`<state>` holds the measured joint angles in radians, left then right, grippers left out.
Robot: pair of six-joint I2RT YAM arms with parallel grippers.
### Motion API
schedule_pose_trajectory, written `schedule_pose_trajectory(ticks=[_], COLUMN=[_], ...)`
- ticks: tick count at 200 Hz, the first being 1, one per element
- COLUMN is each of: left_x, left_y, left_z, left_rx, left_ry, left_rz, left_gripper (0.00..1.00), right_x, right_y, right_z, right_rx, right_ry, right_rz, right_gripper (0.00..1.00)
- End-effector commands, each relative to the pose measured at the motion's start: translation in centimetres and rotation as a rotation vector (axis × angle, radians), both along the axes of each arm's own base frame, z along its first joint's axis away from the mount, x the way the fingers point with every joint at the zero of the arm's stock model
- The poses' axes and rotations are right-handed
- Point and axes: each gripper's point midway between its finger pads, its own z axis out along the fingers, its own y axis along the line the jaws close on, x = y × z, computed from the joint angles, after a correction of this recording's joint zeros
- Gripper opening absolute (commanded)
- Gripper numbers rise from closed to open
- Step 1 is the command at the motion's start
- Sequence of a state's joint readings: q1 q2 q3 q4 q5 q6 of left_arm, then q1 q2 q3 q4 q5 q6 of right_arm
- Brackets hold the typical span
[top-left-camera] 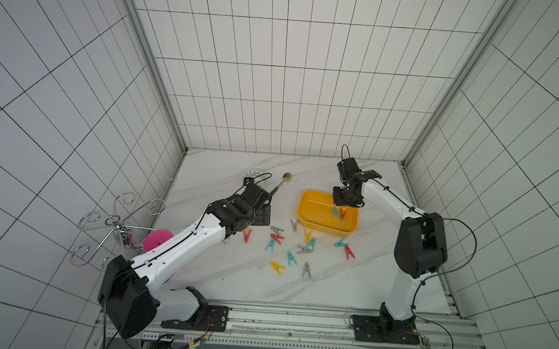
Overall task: Put the clothespins into the storage box
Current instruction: Place the clothespin in the storage box, then pick up the clothespin from the center of the board.
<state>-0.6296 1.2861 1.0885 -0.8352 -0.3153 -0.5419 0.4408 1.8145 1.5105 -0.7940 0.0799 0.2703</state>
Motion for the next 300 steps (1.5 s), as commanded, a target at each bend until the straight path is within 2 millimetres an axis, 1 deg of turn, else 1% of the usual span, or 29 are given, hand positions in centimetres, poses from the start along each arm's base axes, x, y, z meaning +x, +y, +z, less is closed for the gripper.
schedule_pose_trajectory(ticks=[1, 15, 30, 47, 60, 74, 88, 109, 111, 118, 153, 198, 229, 248, 262, 300], left_x=[-0.3, -0.3, -0.4, -0.7, -0.9, -1.0, -1.0, -0.8, -0.8, -0.7, -0.7, -0.7, -0.4, -0.4, -0.4, -0.4], left_y=[0.3, 0.4, 0.5, 0.5, 0.6, 0.7, 0.8, 0.8, 0.7, 0.7, 0.1, 0.5, 0.3, 0.3, 0.4, 0.5], left_z=[0.7, 0.9, 1.1, 1.1, 1.1, 1.0, 1.0, 1.0, 1.0, 1.0, 1.2, 2.3, 2.7, 2.9, 3.0, 2.9], left_rx=[-0.005, -0.008, -0.011, -0.024, -0.034, -0.034, -0.028, -0.025, -0.025, -0.029, -0.058, -0.053, -0.058, -0.06, -0.058, -0.055], left_ry=[-0.024, -0.031, -0.034, -0.033, -0.036, -0.037, -0.041, -0.047, -0.048, -0.053, -0.048, -0.077, -0.084, -0.086, -0.091, -0.092], left_rz=[0.006, 0.009, 0.012, 0.012, 0.013, 0.012, 0.013, 0.013, 0.011, 0.013, 0.006, 0.008, 0.008, 0.006, 0.01, 0.012], left_gripper=[0.98, 0.98, 0.98, 0.98, 0.98, 0.98, 0.98, 0.98, 0.98, 0.98, 0.98, 0.98, 0.98, 0.98, 0.98, 0.98], right_x=[-4.5, -7.0, -9.8, -12.9, -14.7, -16.3, -17.6, -18.9, -18.6, -18.6, -18.3, -17.3, -17.0, -17.0, -17.2, -17.6], right_y=[-0.7, -1.5, -2.1, -3.1, -4.2, -4.2, -4.4, -4.3, -4.1, -3.9, -3.7, -4.1, -3.7, -4.0, -4.0, -4.3], right_z=[1.2, 1.4, 1.1, -0.1, -1.2, -2.4, -3.6, -5.1, -5.1, -5.5, -7.9, -9.7, -10.9, -11.6, -11.9, -12.3], right_rx=[0.05, 0.085, 0.118, 0.13, 0.131, 0.178, 0.181, 0.177, 0.188, 0.19, 0.139, 0.08, 0.072, 0.051, 0.053, 0.045], right_ry=[0.047, 0.056, 0.066, 0.095, 0.098, 0.102, 0.125, 0.147, 0.133, 0.133, 0.151, 0.154, 0.179, 0.187, 0.189, 0.2], right_rz=[-0.018, -0.042, -0.058, -0.084, -0.121, -0.132, -0.146, -0.151, -0.149, -0.151, -0.153, -0.168, -0.164, -0.169, -0.171, -0.172], right_gripper=[0.39, 0.41, 0.43, 0.44, 0.44, 0.44, 0.43, 0.39, 0.38, 0.37, 0.35, 0.35, 0.33, 0.32, 0.29, 0.16])
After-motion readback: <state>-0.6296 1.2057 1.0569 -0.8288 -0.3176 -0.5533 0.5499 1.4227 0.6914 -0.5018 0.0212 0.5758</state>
